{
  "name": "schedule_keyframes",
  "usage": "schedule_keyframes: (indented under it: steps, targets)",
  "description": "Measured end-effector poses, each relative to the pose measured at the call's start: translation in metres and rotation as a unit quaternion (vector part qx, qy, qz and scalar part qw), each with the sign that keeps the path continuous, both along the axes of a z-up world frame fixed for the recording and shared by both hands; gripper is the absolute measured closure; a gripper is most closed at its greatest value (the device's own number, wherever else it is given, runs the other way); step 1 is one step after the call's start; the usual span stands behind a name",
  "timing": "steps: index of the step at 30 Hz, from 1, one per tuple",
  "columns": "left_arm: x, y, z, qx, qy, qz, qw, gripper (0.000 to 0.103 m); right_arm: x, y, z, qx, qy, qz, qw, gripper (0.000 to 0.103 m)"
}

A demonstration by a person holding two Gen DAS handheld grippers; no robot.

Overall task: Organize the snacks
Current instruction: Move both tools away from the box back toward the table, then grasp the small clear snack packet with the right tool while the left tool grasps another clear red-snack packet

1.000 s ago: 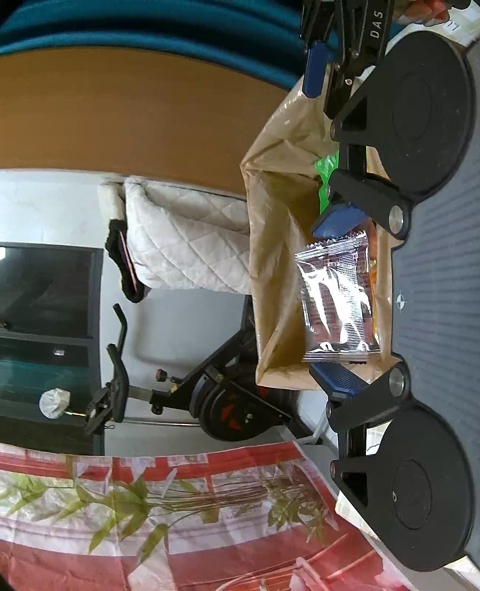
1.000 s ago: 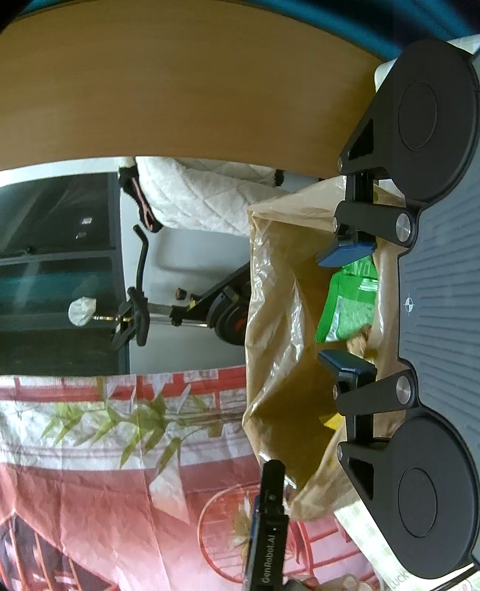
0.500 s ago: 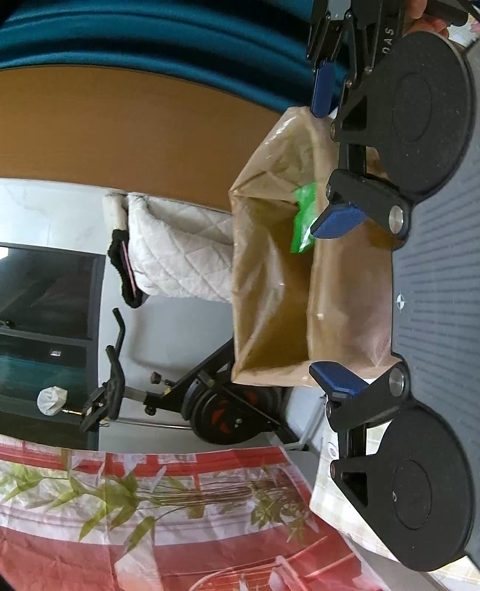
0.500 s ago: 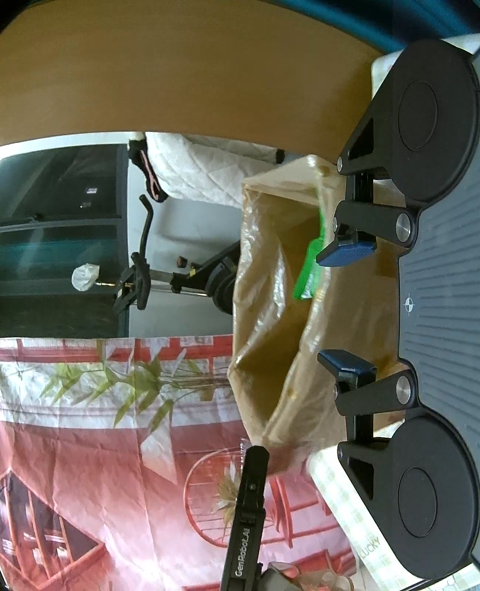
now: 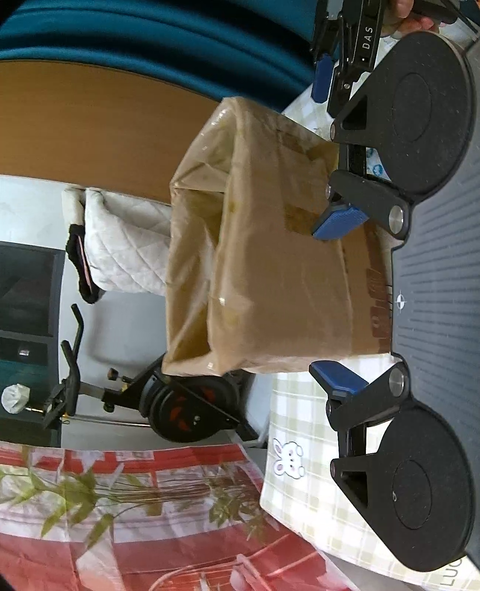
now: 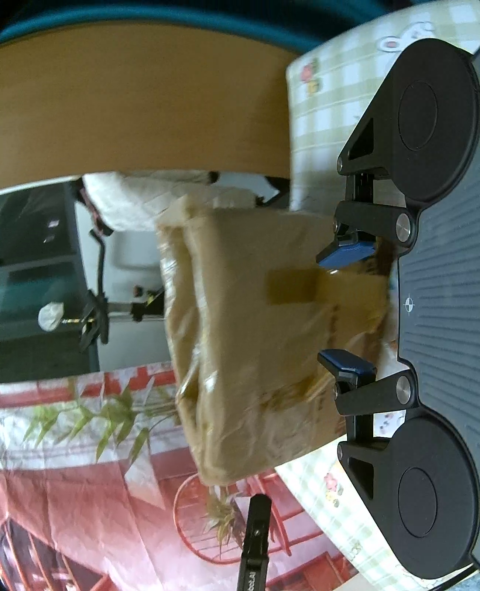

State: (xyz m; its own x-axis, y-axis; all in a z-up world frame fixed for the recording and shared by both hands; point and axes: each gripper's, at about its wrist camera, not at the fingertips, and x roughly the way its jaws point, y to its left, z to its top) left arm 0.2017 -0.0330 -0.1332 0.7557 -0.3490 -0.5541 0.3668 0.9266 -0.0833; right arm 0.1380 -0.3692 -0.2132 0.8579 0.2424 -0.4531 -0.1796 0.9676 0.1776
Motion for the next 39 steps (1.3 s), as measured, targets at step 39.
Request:
schedule_keyframes:
  steps: [39]
  targets:
    - [-0.019,0.038,-0.089,-0.003,0.119,0.006,0.9929,0.047,0.027,0.06,-0.062,-0.011,0.093,0.078,0.993,0.072]
